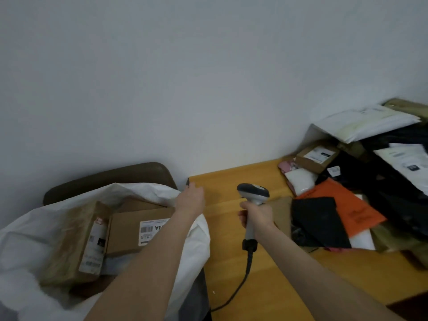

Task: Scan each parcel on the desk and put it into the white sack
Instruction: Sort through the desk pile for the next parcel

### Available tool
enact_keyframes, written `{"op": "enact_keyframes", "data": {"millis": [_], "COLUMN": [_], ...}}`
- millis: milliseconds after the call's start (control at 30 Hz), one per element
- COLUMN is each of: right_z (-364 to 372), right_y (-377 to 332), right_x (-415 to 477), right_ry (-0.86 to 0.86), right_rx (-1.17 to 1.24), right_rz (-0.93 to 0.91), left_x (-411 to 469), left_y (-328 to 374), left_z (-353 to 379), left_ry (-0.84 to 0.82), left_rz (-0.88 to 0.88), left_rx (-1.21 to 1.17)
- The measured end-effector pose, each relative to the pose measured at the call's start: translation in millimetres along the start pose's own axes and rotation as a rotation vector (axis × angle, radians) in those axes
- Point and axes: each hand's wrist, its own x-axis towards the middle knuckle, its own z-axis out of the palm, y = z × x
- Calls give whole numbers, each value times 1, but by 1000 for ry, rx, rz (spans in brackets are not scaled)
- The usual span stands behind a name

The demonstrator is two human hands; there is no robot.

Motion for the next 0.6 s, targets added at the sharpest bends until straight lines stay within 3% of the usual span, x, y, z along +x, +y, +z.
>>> {"op": "enact_keyframes", "data": {"millis": [300, 600], "right_z": [-161, -316], "right_y": [-20, -16], "right_x": [33, 102], "right_ry": [125, 267], "right_rx": [20, -14], "right_rz": [-5, 35], "left_x": [3, -9], "left_y": [195, 332], "left_z": [13, 82], "left_ry": [-45, -362], "left_rz": [159, 232], "left_rx": [86, -33]}}
